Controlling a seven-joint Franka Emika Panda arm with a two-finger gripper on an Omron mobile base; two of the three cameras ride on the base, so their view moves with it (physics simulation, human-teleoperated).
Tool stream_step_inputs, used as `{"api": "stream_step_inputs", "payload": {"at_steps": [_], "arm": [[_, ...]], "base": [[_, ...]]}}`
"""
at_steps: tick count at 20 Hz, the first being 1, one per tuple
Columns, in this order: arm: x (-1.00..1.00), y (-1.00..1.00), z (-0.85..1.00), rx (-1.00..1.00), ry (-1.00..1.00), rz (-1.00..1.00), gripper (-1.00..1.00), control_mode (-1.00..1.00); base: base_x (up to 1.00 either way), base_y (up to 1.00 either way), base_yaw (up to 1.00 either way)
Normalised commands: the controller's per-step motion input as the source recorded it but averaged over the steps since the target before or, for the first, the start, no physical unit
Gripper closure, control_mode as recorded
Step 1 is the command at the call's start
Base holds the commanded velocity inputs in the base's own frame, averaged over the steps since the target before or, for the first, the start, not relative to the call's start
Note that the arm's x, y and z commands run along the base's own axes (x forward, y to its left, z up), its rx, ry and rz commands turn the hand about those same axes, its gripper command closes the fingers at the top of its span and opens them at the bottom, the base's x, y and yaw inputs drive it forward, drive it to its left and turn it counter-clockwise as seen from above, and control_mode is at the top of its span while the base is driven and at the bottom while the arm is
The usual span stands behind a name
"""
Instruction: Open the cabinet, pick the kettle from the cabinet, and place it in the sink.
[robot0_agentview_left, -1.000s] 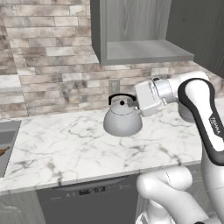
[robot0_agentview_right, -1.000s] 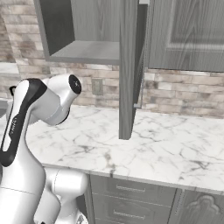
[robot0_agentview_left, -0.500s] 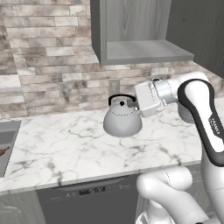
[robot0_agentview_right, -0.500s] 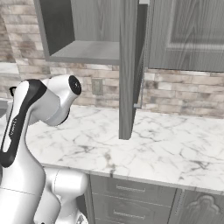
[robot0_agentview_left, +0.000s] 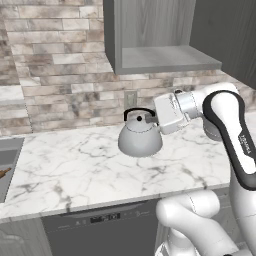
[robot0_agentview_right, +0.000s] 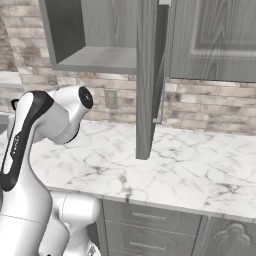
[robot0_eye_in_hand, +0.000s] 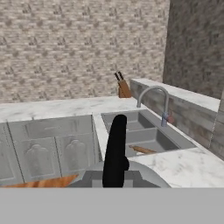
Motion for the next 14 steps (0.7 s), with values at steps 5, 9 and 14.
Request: {"api": "stream_step_inputs", "payload": {"at_steps": [5, 9, 14], "arm": [[0.00, 0.00, 0.00, 0.00, 0.00, 0.00, 1.00, 1.00], [0.00, 0.00, 0.00, 0.00, 0.00, 0.00, 1.00, 1.00], [0.00, 0.00, 0.00, 0.00, 0.00, 0.00, 1.00, 1.00]], "base": [[0.00, 0.00, 0.00], [0.00, 0.00, 0.00], [-0.28, 0.05, 0.02]]}}
